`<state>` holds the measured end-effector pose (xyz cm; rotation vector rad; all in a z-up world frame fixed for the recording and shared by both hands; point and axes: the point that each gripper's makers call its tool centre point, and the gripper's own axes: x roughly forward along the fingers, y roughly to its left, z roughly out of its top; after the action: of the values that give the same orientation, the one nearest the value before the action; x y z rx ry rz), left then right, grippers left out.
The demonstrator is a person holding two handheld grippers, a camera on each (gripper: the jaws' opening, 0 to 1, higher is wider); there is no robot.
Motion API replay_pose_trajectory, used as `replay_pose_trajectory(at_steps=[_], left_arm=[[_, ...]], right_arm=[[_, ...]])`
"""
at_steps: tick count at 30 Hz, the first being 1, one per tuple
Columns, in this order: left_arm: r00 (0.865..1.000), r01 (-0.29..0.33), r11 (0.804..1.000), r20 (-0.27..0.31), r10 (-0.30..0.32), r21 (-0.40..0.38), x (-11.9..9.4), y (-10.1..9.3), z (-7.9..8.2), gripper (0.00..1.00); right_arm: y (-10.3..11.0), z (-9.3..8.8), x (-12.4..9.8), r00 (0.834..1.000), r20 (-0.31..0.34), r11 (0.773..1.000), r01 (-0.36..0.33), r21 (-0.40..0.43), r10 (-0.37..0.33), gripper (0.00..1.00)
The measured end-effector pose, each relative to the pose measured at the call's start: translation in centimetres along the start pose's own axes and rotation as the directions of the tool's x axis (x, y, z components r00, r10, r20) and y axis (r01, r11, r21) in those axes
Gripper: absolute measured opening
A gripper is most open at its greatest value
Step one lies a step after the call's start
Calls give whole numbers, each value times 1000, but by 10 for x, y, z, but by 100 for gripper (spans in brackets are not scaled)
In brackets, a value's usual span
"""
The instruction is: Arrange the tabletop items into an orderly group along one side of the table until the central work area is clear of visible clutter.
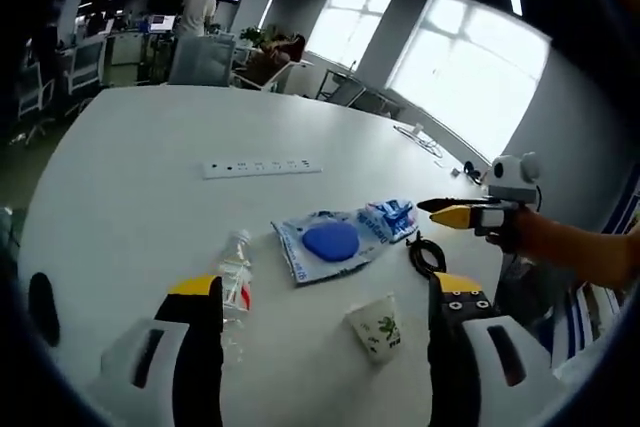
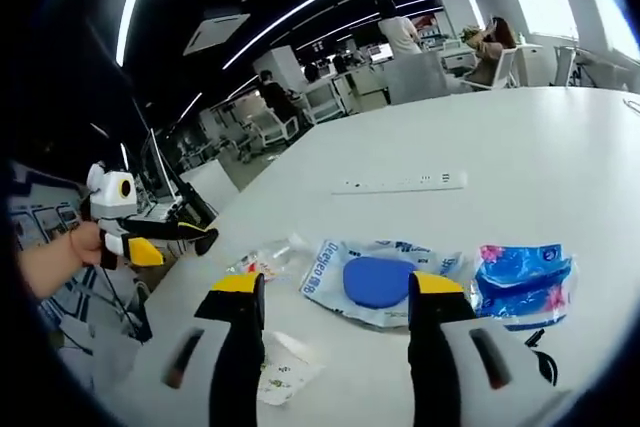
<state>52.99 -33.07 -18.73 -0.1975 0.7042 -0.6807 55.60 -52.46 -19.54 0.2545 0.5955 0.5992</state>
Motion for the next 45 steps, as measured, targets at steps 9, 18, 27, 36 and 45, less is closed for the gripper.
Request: replay_pose_trajectory(at_steps=[9,18,27,36,45], left_arm=[[1000,-12,1000,16,12,-2,-28,7,-3,87],[999,-33,999,29,33,-19,-58,19,-12,87],[998,-50,998,37,51,-41,-82,32,-22,87],[998,-56,997,29,57,-47,-98,42,-31,86],[998,-58,996,34,60,-66,-106,55,-36,86]], right_arm=[[26,-3,12,999,-15,999,-39,1,39,56],[60,-5,37,995,-40,996,-91,-12,91,56],[82,-10,62,989,-70,991,-132,-8,131,55],[100,-14,89,982,-94,987,-163,13,164,54],[115,-19,118,975,-94,977,-191,97,200,54]])
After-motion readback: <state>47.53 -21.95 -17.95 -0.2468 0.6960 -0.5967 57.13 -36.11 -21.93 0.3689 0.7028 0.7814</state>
